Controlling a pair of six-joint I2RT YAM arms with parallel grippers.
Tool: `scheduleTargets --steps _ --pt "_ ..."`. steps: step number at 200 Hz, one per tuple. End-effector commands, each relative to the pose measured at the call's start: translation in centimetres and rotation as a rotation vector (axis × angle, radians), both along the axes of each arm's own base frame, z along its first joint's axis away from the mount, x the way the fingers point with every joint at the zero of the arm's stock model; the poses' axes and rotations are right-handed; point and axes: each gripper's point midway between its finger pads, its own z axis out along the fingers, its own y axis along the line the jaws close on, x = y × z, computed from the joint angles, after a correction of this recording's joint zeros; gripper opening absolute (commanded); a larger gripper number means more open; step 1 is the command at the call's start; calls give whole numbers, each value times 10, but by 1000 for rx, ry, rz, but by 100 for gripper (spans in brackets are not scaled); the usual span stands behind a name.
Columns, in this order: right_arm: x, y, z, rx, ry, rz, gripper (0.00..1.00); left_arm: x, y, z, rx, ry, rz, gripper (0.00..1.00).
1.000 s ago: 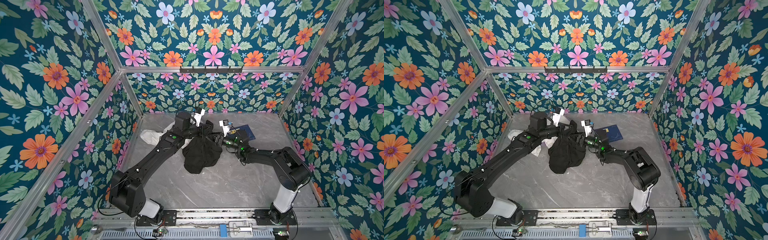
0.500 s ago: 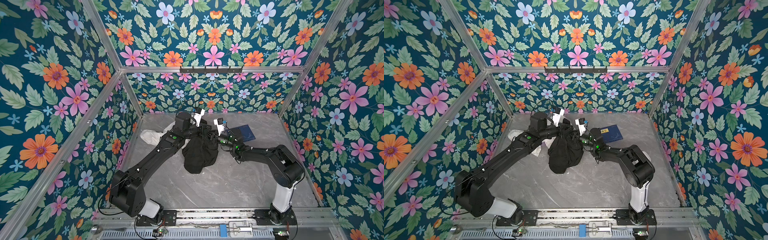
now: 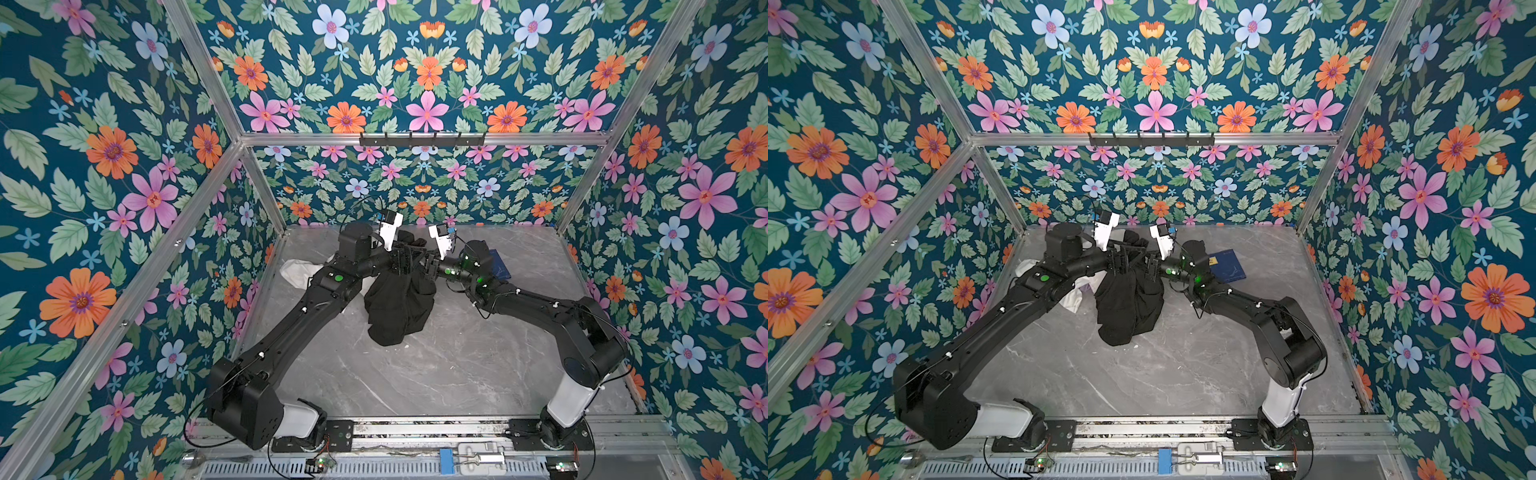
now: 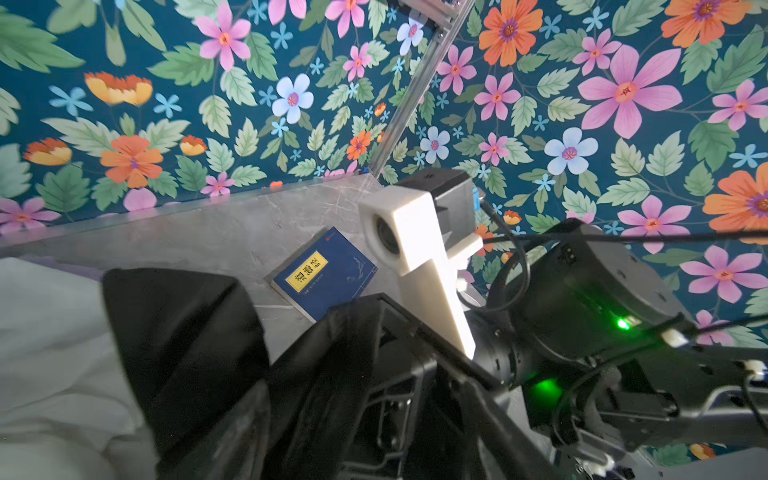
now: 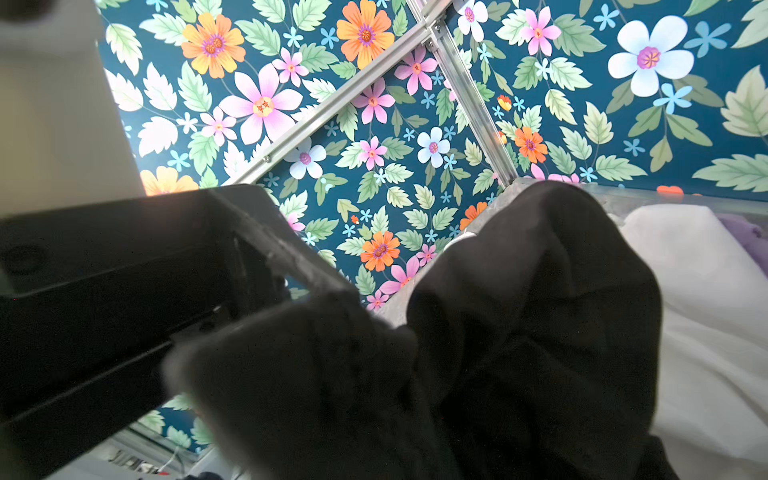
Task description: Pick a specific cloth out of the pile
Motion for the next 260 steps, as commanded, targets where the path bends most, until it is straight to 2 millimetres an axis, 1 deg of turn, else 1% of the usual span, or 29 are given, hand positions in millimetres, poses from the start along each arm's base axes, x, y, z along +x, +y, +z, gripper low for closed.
scheduleTargets --steps 1,14,19,36,57,88,119,155,185,203,210,217,224,228,232,235,248,255,260 --pt "-4 -1 26 -1 -1 30 0 -2 11 30 -11 -94 30 80" --pt "-4 -1 43 -7 -13 35 0 -3 19 43 -14 -124 55 83" --pt "-3 -1 51 -7 -21 36 0 -5 22 48 -15 -133 61 83" --pt "-1 1 68 -13 -27 41 0 -8 31 59 -26 -160 80 83" --pt "1 1 92 -17 -47 47 0 -12 43 67 -42 -177 103 84" --pt "-1 2 131 -9 -79 61 0 -14 62 71 -80 -189 137 84" --pt "-7 -1 167 2 -122 66 0 -16 73 70 -106 -184 142 83" --pt "-14 -8 204 1 -182 47 0 -15 78 66 -119 -179 147 83" --pt "-8 -13 231 5 -213 37 0 -14 81 63 -128 -174 148 82" --pt "-3 -13 243 4 -226 35 0 -14 83 60 -128 -173 146 82" --pt "-2 -13 251 8 -238 34 0 -15 83 59 -125 -173 146 82" --pt "-1 -12 255 8 -243 37 0 -16 84 56 -120 -172 145 82" --pt "-2 -13 264 14 -257 38 0 -17 84 52 -115 -171 142 81" --pt "1 -11 263 11 -250 40 0 -18 84 49 -111 -173 142 81" --pt "0 -12 269 15 -261 40 0 -18 85 47 -109 -173 144 81" --pt "1 -11 269 14 -259 42 0 -18 86 46 -108 -174 147 82" --pt "0 -11 282 26 -284 42 0 -18 88 40 -104 -175 157 81" --pt "4 -9 283 27 -286 38 0 -18 89 38 -102 -172 159 81" --pt "4 -11 289 36 -301 36 0 -18 90 36 -102 -169 160 81"
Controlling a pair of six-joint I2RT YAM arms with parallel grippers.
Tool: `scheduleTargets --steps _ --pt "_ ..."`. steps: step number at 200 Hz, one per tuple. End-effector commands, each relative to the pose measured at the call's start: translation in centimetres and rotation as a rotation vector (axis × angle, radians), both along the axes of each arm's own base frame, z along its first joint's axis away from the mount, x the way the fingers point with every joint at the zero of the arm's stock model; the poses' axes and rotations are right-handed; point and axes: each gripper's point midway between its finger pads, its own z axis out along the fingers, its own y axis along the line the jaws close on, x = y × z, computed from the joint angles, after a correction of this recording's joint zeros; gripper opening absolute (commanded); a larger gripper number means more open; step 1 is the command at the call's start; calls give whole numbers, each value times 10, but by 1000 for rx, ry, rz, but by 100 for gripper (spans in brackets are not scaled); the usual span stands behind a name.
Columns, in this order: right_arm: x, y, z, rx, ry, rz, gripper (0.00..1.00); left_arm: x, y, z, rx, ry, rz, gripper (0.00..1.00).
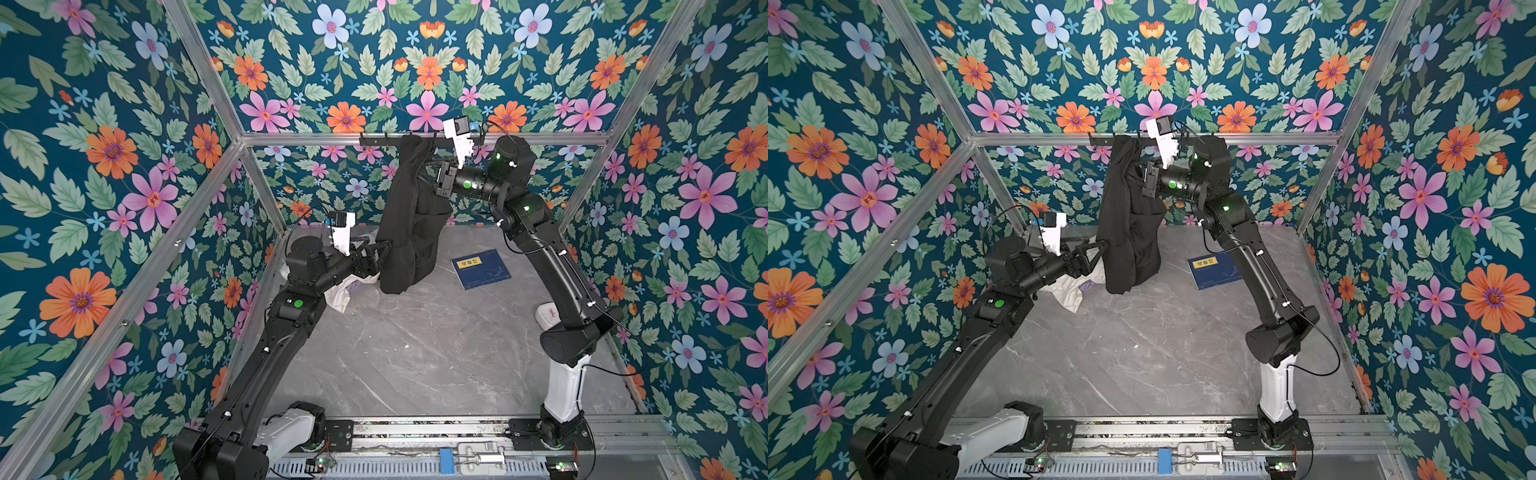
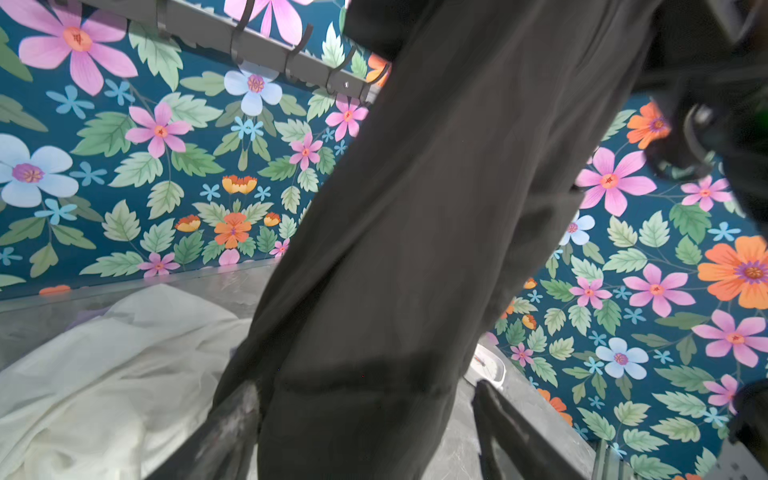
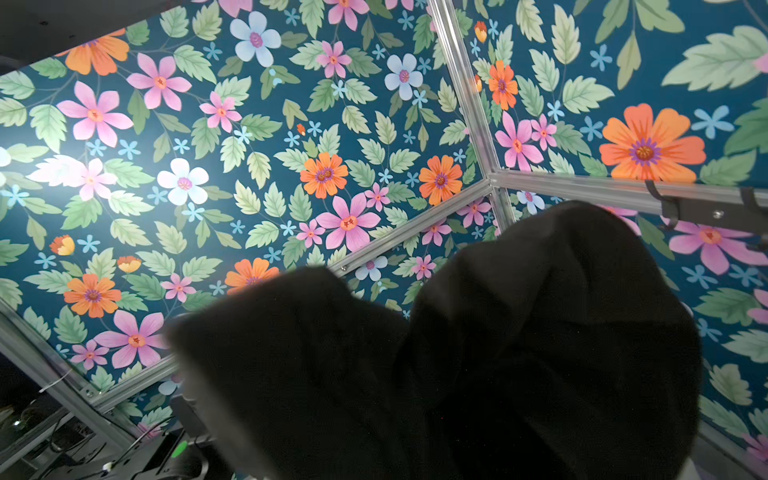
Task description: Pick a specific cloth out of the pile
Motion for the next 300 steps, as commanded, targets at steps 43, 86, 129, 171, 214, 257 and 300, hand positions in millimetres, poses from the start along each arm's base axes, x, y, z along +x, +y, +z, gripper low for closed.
scheduleTargets --steps 43,86,129,171,214,257,300 --pt "-3 -10 38 63 -86 -23 0 1 2 -9 31 -48 -7 81" --pt "-12 -12 43 79 -89 -3 0 8 6 -56 81 -92 33 83" --pt "-20 -6 45 82 -91 27 0 14 -39 -55 69 -172 -73 87" --pt "-24 1 40 75 -69 49 0 45 -63 -52 57 -250 -47 86" --pt "-28 5 35 69 -57 58 0 86 -78 -32 39 -309 -19 25" --pt "-35 -5 37 49 -54 16 0 88 -80 8 2 -340 -37 0" --pt "-38 -16 45 49 -71 -50 0 71 -54 76 -36 -438 29 0"
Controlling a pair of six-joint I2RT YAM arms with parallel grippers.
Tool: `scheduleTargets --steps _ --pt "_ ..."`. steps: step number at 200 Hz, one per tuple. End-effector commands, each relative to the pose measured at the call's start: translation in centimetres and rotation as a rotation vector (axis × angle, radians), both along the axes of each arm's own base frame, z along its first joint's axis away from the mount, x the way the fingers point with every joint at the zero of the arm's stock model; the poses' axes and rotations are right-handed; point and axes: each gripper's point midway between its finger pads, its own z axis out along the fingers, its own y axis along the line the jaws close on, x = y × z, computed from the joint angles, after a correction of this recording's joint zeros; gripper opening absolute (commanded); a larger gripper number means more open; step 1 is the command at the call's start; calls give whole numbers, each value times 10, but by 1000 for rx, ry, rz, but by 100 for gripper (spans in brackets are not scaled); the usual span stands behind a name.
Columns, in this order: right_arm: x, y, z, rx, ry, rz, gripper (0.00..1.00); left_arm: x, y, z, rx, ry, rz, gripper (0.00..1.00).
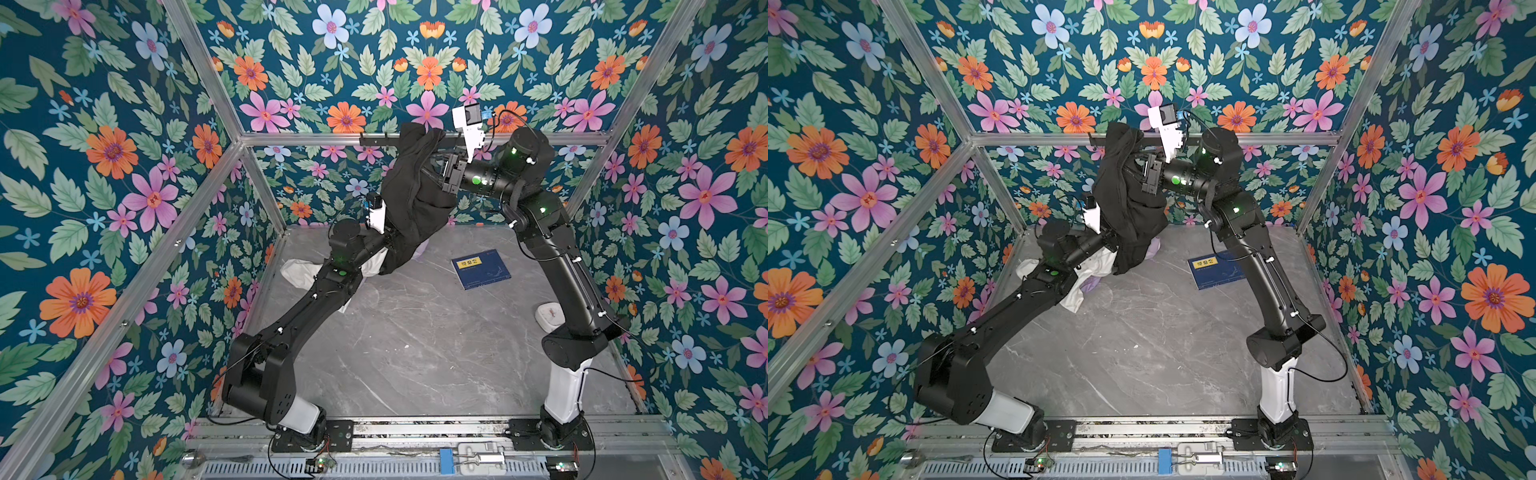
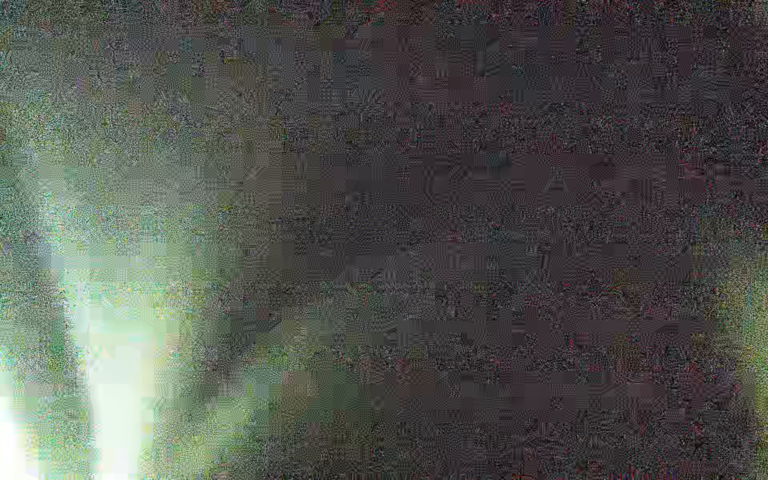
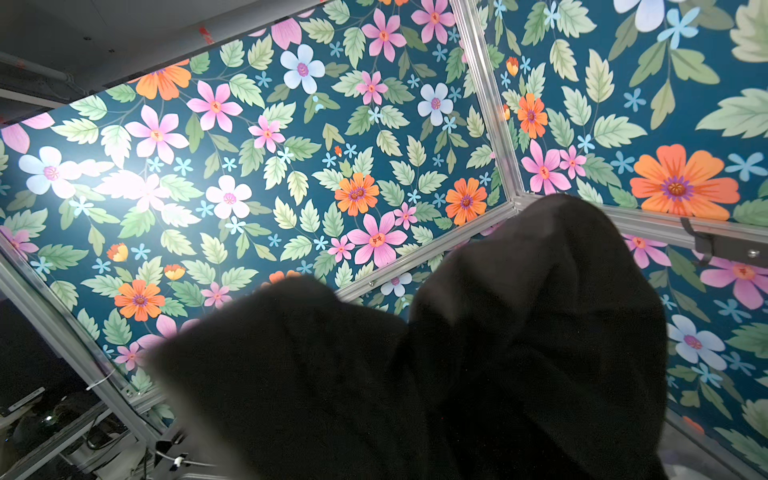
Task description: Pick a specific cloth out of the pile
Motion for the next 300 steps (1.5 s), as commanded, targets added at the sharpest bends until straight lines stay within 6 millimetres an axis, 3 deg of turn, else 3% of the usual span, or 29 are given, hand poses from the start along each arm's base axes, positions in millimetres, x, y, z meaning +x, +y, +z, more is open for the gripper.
scheduleTargets --steps 1,44,75,91,93,135,173,188,202,216,241,259,279,300 --pt "-1 -7 10 12 -44 -47 0 -12 11 43 -42 -87 19 0" --pt "-10 -28 30 24 -58 -128 0 -52 14 105 -113 -160 -76 0" --pt "-32 -41 27 -11 -9 -144 0 -97 14 119 -153 -154 -155 0" --pt "-51 -42 14 -45 25 -129 0 -122 9 112 -171 -125 -203 0" --pt "-63 -48 21 -34 9 -128 0 -125 9 112 -174 -120 -208 0" --pt "-127 -76 -16 -88 81 -146 0 -189 -14 76 -192 1 -315 0" --pt "-156 -108 -47 -100 145 -201 0 -241 -59 40 -174 111 -436 0" --pt "-156 -108 -65 -103 179 -202 0 -247 -70 18 -131 167 -437 0" --pt "-147 -100 -100 -117 243 -191 0 -240 -65 -16 -109 236 -379 0" --pt "-136 -90 -147 -143 320 -180 0 -230 -52 -62 -69 300 -283 0" --pt "-123 -79 -247 -184 475 -177 0 -216 -25 -162 82 433 -97 0" --pt "-125 -82 -317 -237 582 -196 0 -216 -11 -218 171 516 -36 0" --pt "-135 -96 -384 -315 684 -246 0 -222 0 -256 236 580 -7 30" --pt "-147 -107 -442 -372 776 -267 0 -227 5 -262 240 606 -9 66"
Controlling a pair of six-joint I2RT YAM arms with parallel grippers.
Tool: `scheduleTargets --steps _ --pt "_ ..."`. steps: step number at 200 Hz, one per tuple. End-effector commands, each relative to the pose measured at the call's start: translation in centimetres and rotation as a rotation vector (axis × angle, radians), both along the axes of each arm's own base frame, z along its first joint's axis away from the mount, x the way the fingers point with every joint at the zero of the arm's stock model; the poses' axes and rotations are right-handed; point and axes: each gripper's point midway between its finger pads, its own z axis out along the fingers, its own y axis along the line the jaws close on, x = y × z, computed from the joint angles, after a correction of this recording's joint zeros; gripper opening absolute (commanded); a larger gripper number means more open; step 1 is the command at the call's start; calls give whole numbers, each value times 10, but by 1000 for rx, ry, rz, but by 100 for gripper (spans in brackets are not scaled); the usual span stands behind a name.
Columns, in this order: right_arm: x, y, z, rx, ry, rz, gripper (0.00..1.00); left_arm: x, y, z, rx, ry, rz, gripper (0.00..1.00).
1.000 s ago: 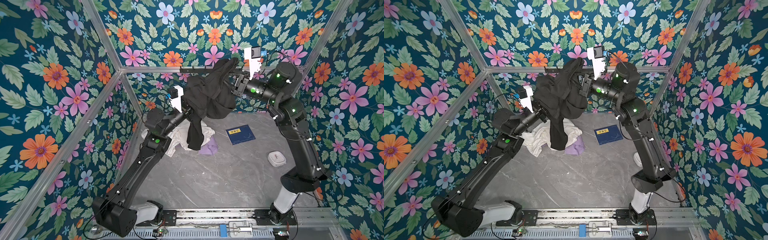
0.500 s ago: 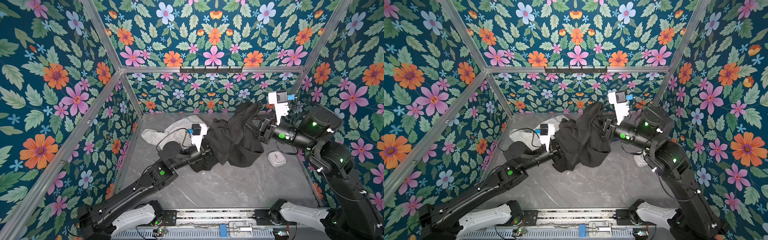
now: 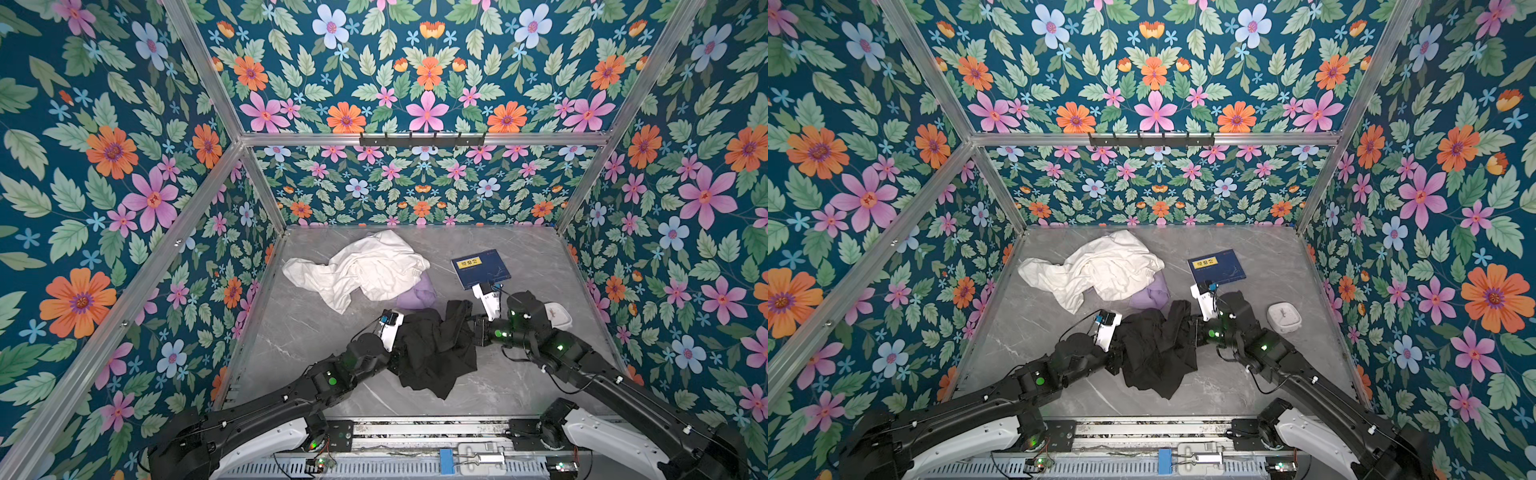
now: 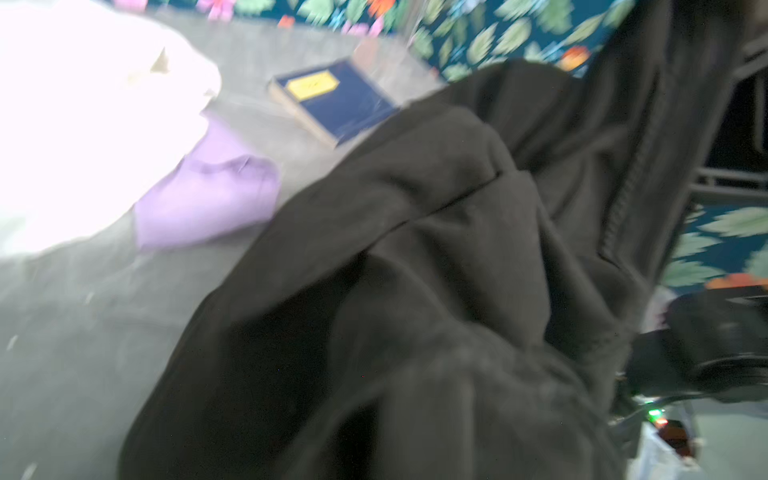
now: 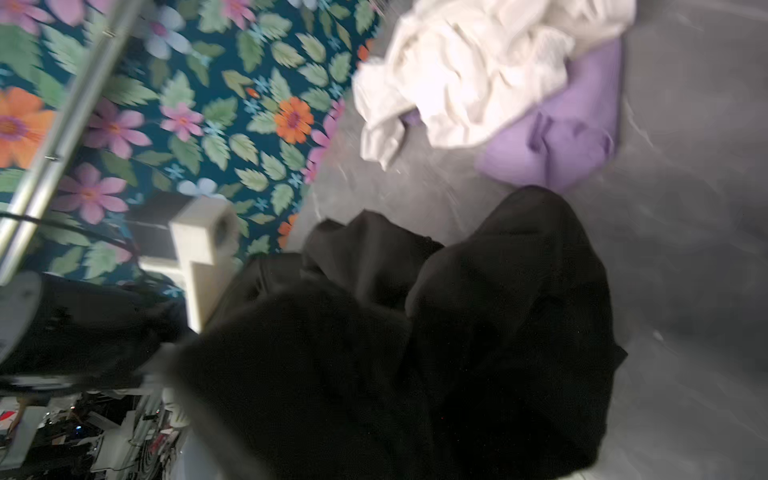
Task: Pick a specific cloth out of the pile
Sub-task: 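Carry the black cloth with both grippers toward the robot and lay it down, then open both grippers and release the black cloth on the table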
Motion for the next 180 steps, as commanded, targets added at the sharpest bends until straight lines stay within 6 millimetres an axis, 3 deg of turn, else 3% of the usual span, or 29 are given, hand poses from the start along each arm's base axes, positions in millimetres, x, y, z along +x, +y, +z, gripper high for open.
scheduleTargets --steps 1,24,48,73,97,132,157,180 --pt "-1 -5 -31 10 32 -40 0 3 7 4 -26 -1 45 67" --pt "-10 -11 -75 -24 109 -50 0 -1 9 13 -47 -6 36 99" --pt "-13 -15 -102 -68 157 -53 0 -3 13 18 -27 -22 27 100" --pt "-13 -26 -120 -113 214 -84 23 -4 16 34 -48 -55 23 100" --pt "-13 -41 -126 -171 248 -128 31 -7 18 58 -92 -99 4 100" --pt "-9 -51 -118 -186 254 -163 39 -14 24 79 -110 -110 -9 100" --pt "-11 -53 -92 -200 229 -146 60 -3 43 83 -86 -146 94 100" --pt "-6 -65 -53 -225 135 -181 85 16 65 81 -29 -191 250 100"
